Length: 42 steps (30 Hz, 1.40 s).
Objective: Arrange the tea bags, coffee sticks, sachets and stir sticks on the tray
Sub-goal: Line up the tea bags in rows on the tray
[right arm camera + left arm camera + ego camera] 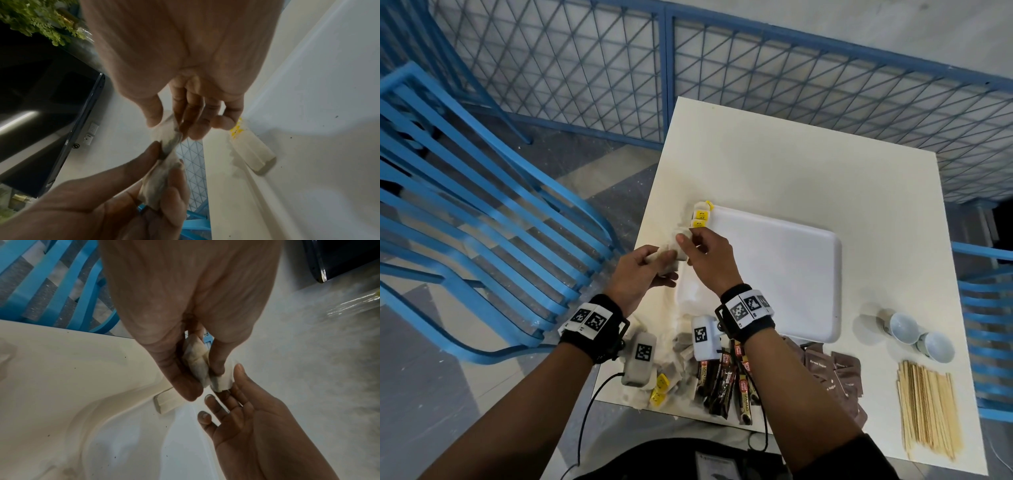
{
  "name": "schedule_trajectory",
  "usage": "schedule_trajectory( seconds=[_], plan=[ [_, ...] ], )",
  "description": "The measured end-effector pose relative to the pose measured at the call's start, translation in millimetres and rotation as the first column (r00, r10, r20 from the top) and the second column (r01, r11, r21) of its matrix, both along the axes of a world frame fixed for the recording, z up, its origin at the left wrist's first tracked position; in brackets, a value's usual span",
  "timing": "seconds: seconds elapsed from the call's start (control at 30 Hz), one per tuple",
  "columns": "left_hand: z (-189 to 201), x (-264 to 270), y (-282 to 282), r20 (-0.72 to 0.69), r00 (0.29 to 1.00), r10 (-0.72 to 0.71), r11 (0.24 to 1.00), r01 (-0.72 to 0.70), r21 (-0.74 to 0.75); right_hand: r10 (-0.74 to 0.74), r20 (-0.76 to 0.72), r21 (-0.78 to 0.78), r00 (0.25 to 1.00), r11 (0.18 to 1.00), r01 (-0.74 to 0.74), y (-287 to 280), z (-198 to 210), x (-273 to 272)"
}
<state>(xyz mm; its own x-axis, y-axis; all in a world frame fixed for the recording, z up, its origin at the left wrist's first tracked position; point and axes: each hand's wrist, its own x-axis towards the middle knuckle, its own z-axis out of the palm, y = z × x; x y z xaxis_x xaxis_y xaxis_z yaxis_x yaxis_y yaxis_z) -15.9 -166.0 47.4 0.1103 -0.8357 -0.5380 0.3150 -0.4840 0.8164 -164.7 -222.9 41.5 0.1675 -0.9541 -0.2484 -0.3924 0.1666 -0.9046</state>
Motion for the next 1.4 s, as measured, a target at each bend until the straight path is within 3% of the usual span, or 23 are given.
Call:
schedule_trajectory(
  seconds=[0.2,0.37,0.47,0.57,0.9,1.1,1.4],
  plan=[
    [-4,0,-1,0.009,1.000,0.000,1.000,0.000,-0.008,0.020,-0.010,0.008,1.000,1.000,-0.020,3,-6,-6],
    [-12,2,-5,0.022,1.000,0.005,1.000,-0.005,0.010,-0.127,-0.011,0.023,0.992,0.992,0.128,-8,-15,-14],
    [-15,7,-4,0.030,0.999,0.012,1.000,-0.012,0.025,-0.198,-0.109,0.042,0.974,0.978,0.204,-11,-30,-23],
    [-16,10,-4,0.030,0.999,0.020,0.999,-0.021,0.030,-0.181,-0.208,0.080,0.961,0.976,0.201,-7,-45,-24],
    [-20,15,-6,0.040,0.999,0.034,0.998,-0.036,0.059,-0.175,-0.288,0.159,0.942,0.961,0.227,3,-71,-11],
    [-20,15,-5,0.039,0.999,0.030,0.998,-0.033,0.057,-0.268,-0.258,0.173,0.928,0.933,0.317,4,-69,-13],
    [-19,14,-3,0.031,0.999,0.019,0.998,-0.021,0.063,-0.262,-0.268,0.179,0.927,0.932,0.315,7,-69,-17]
  ],
)
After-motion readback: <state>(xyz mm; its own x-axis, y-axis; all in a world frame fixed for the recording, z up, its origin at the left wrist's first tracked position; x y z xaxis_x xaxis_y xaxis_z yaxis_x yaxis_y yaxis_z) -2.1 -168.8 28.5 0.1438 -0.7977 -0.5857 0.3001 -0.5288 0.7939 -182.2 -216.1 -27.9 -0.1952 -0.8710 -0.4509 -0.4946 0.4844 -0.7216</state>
